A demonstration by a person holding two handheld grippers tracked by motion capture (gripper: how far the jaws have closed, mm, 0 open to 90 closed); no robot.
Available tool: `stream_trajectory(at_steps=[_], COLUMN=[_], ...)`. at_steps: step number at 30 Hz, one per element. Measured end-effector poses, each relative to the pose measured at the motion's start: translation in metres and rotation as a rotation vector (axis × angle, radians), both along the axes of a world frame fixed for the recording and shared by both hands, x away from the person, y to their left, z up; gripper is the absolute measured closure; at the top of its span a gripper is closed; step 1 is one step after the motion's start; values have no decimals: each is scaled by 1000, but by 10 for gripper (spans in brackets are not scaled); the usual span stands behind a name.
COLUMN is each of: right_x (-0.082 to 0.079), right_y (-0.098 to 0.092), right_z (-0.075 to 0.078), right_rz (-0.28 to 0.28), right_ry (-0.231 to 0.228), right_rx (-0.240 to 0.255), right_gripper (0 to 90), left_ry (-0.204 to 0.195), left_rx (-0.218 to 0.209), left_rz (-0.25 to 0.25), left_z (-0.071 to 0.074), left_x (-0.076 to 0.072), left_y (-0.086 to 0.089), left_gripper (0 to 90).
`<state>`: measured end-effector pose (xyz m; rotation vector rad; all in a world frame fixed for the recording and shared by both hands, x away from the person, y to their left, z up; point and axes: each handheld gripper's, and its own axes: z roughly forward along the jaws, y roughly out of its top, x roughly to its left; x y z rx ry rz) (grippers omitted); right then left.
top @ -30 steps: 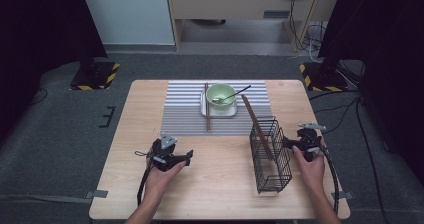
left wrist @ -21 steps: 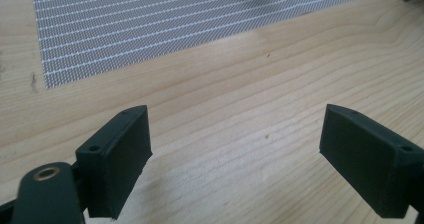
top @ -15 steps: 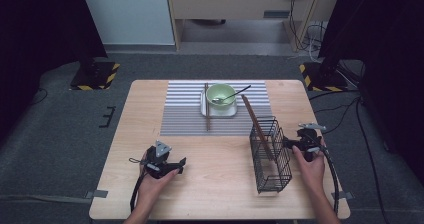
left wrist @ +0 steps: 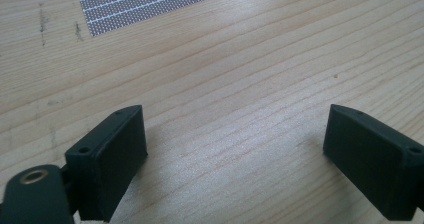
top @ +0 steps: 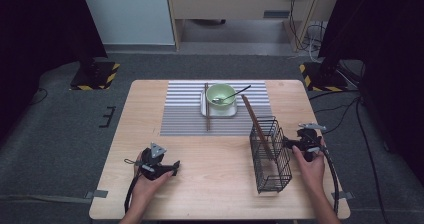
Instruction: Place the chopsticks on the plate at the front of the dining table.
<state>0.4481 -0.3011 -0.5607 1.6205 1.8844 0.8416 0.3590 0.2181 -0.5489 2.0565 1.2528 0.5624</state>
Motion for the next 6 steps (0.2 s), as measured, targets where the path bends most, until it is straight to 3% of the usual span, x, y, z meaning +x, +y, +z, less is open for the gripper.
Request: stream_trajectory(at_steps=[6], right_x=[0], right_y=[0], right_z=[0], right_rz=[-4], right_ry=[1], right_rx=[1], right_gripper=[67], left_ry=[4], left_rx=[2], left_rz=[-8], left_z=[0], left_x=[1], left_y=[0], left_gripper=[71])
